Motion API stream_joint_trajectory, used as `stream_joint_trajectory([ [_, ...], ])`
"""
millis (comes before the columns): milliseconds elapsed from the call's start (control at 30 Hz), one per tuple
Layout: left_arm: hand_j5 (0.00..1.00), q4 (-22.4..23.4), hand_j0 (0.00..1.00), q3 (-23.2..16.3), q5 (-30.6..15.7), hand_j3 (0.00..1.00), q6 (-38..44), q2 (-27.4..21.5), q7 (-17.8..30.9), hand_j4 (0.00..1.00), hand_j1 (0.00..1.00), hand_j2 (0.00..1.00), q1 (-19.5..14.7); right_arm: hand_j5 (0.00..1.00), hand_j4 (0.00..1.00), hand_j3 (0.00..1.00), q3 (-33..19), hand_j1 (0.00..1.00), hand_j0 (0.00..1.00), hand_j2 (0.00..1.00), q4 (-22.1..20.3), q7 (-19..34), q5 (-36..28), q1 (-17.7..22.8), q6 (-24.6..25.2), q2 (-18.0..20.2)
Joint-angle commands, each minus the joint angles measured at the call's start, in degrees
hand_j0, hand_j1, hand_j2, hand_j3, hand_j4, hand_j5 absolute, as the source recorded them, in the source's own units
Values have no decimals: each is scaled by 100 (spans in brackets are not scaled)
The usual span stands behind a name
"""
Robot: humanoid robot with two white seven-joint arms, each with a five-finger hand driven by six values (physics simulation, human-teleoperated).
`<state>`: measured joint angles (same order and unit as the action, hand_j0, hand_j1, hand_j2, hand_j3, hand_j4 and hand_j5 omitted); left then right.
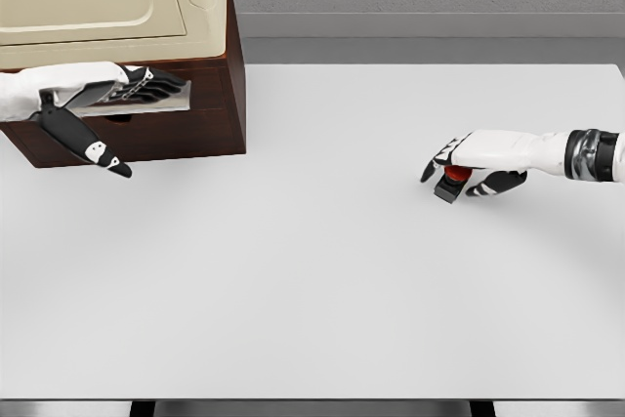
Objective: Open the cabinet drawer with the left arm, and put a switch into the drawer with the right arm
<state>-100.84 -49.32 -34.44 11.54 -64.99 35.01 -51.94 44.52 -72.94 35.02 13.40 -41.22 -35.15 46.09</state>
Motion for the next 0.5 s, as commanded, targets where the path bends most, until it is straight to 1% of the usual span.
stream_joint_trajectory([
  [0,100,20,100,10,148,100,50,22,-1,100,100,100,0,61,61,61,-4,61,61,61,-9,-2,-31,0,15,5],
  [33,100,20,100,10,148,100,50,22,-1,100,100,100,0,61,61,61,-4,61,61,61,-1,-2,-31,0,15,5],
  [133,100,47,100,10,157,100,50,22,-1,100,100,100,0,51,51,51,-4,51,51,51,-9,-2,-31,0,15,5],
  [200,100,47,100,19,192,100,234,22,-1,100,100,100,-18,48,48,48,-4,48,48,48,-1,-2,-22,-9,15,5],
  [233,100,47,100,37,341,100,287,22,-1,100,100,100,-44,47,47,47,-4,47,47,47,-1,-2,-22,-9,15,14],
  [367,100,55,100,54,367,100,278,31,-1,100,100,100,-44,45,45,45,-13,45,45,45,-10,-2,-22,-9,15,5],
  [467,100,47,100,63,455,100,278,31,-1,100,100,100,-44,44,44,44,-22,44,44,44,-27,-2,-22,-97,15,5],
])
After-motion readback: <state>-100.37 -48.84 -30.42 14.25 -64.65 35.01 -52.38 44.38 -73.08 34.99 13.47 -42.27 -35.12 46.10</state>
